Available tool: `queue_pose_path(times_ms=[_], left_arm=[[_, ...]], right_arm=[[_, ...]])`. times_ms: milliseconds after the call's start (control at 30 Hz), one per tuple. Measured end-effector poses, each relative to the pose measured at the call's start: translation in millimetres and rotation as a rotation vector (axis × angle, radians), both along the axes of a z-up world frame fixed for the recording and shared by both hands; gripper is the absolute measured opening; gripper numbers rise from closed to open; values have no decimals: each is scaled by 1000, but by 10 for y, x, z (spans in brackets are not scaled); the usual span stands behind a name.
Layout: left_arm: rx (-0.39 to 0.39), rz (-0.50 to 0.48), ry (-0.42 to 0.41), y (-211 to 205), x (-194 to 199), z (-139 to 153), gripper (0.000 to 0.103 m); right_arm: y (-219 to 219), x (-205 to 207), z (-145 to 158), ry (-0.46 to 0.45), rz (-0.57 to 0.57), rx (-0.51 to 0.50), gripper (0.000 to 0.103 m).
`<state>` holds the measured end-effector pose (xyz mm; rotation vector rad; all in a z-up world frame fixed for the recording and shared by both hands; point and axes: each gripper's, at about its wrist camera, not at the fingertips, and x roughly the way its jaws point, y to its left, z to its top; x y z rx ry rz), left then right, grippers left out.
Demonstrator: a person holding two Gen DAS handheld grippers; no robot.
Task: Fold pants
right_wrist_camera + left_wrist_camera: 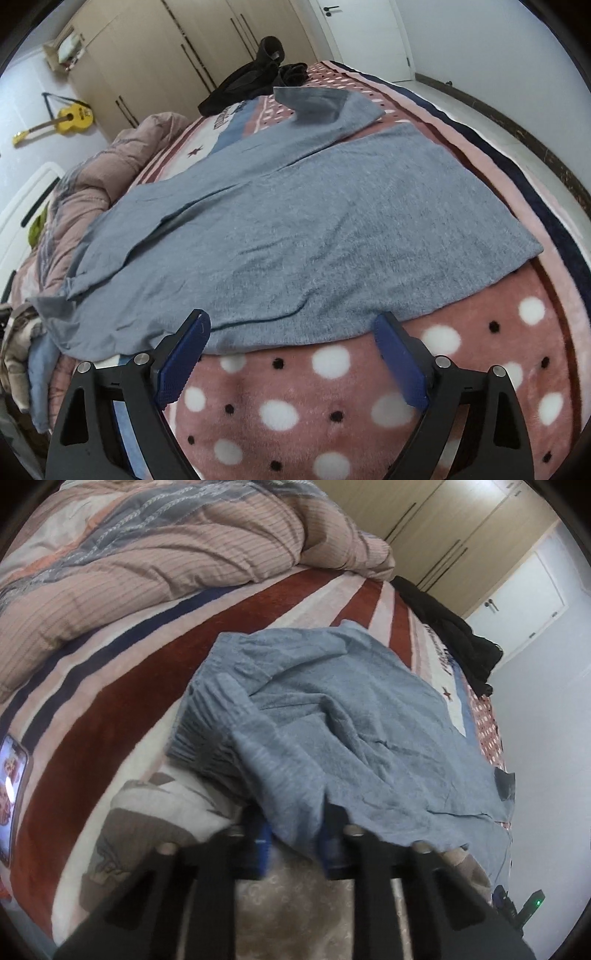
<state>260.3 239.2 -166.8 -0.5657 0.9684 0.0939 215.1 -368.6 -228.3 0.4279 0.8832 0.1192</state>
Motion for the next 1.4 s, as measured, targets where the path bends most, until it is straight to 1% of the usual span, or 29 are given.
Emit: queue_pose_path(times_ms=[67, 100, 133, 200, 267, 400, 433, 500, 533, 633, 700, 767, 800, 833, 867, 900, 967, 1033, 1067, 1133, 1200, 1300, 1333, 1400], left_arm=[[25, -5, -36, -28, -12, 62, 5], [38, -2, -53, -24, -25, 103, 4], [47, 1, -72, -22, -43, 148, 4], [64, 4, -120, -1, -93, 295, 4], [72, 4, -146, 31, -116, 399, 4], [78, -19, -153, 61, -97, 543, 4], [87, -22, -158, 51, -96, 571, 4], [84, -28, -164, 33, -90, 600, 4], [80, -30, -166, 33, -88, 608, 4], [55, -16, -162, 37, -65, 604, 4], [39, -17, -156, 23, -43, 591, 4], [62, -26, -153, -4, -22, 623, 4], [66, -32, -154, -5, -16, 646, 4], [65, -38, -155, -1, -11, 668, 4], [65, -45, -157, 5, -6, 690, 4], [64, -52, -158, 12, 4, 717, 4], [95, -80, -151, -5, 58, 783, 4], [121, -94, -148, -8, 140, 842, 4], [124, -97, -145, 5, 198, 873, 4], [134, -101, -146, 36, 315, 934, 3], [171, -94, -147, 59, 485, 1018, 3], [210, -80, -121, 104, 798, 1089, 3], [218, -73, -110, 125, 902, 1104, 3], [237, -58, -86, 172, 1168, 1122, 3]], right_arm=[[-26, 14, -14, -6, -15, 23, 89], [-50, 28, -14, -10, -31, 35, 87], [-65, 28, -9, -12, -46, 35, 80], [-119, 6, 17, -3, -95, 45, 75], [-159, -73, 22, 12, -117, 71, 76], [-97, -207, 20, 23, -84, 54, 77], [-85, -227, 21, 23, -72, 70, 78], [-90, -254, 7, 25, -63, 146, 79], [-98, -275, -8, 24, -64, 159, 79], [-69, -169, -67, 39, -68, 139, 80], [-79, -58, -87, 27, -104, 134, 80], [-88, 43, -83, 9, -143, 122, 80], [-85, 91, -69, 4, -157, 111, 74], [-80, 117, -51, 1, -166, 96, 55], [-69, 161, -7, 2, -170, 59, 38], [-58, 186, 24, 5, -160, 34, 3], [-30, 241, 107, 12, -126, -3, 3], [21, 291, 251, -15, -80, -55, 3], [56, 342, 366, -34, -53, -85, 3], [92, 468, 564, -57, -16, -107, 2], [125, 610, 757, -75, -2, -129, 2], [166, 972, 1081, -93, 3, -177, 2], [173, 1053, 1137, -92, 3, -191, 2], [204, 1379, 1276, -70, -6, -224, 2]])
